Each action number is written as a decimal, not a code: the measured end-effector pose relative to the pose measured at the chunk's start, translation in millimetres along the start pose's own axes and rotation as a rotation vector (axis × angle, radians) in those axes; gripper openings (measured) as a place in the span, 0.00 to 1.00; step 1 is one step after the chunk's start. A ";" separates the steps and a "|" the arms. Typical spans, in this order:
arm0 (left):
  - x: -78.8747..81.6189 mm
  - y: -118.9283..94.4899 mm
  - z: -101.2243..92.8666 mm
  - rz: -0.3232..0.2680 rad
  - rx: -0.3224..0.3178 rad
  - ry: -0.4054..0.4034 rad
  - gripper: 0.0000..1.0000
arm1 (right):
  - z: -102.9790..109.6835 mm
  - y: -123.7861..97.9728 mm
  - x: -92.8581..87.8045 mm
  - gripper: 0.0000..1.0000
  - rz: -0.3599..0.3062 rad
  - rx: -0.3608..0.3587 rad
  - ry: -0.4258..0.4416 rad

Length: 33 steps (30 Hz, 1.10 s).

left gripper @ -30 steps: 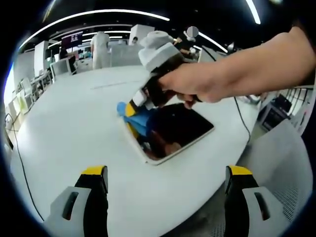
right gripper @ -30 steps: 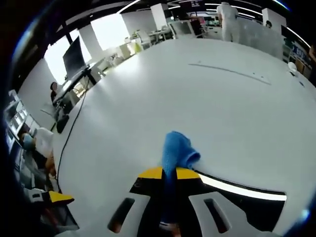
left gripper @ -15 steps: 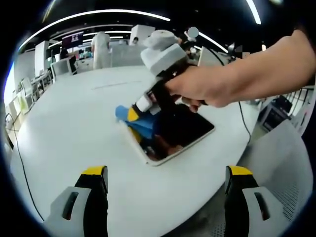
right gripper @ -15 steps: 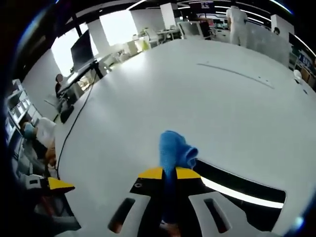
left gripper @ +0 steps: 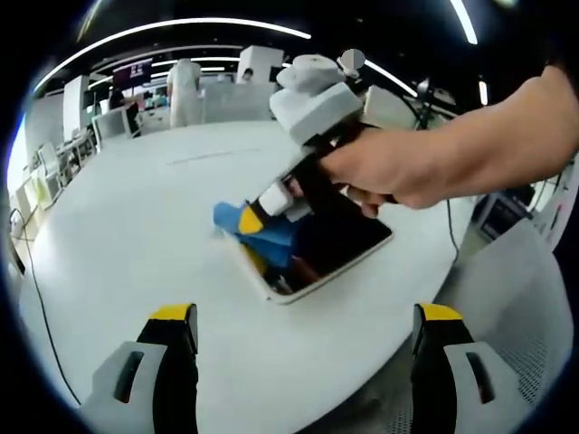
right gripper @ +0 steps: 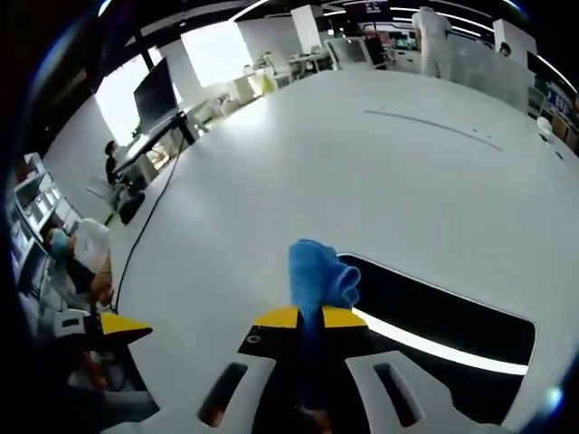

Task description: Wipe the mirror surface with the cleaning cloth until all visible marks leave the cleaned area.

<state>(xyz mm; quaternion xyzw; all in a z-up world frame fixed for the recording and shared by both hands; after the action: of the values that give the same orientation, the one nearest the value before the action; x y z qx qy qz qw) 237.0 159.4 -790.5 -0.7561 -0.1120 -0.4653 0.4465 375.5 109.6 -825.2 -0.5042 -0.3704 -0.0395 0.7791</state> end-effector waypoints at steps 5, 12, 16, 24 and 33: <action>0.5 -0.2 -0.2 -0.004 0.000 -0.001 1.00 | 3.8 -3.7 -6.1 0.02 -0.001 0.017 0.029; 0.3 -0.5 0.8 -0.010 0.004 -0.011 1.00 | 9.0 -7.1 -11.8 0.02 -0.001 0.042 0.093; 0.4 -0.7 0.8 -0.009 0.006 -0.009 1.00 | 10.7 -9.3 -15.4 0.02 -0.005 0.062 0.149; 1.1 -1.1 0.9 -0.009 0.010 -0.007 1.00 | 10.9 -8.0 -14.9 0.01 -0.010 0.062 0.132; 0.4 -0.4 -0.4 -0.002 0.003 -0.003 1.00 | 10.7 -7.4 -15.4 0.01 -0.015 0.063 0.063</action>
<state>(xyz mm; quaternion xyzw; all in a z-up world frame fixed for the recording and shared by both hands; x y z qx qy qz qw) 236.7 159.2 -789.9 -0.7562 -0.1140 -0.4642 0.4468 355.5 109.9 -826.8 -0.4752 -0.3504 -0.0494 0.8056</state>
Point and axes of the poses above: the point that each gripper's makers call its tool centre point, and the gripper's own axes: y roughly forward along the fingers, z roughly to its left, x roughly out of its top, the point moved 3 cm from there along -y, roughly backward along the fingers, and after that the axes turned 1 degree about -z, right-handed, at the moved point
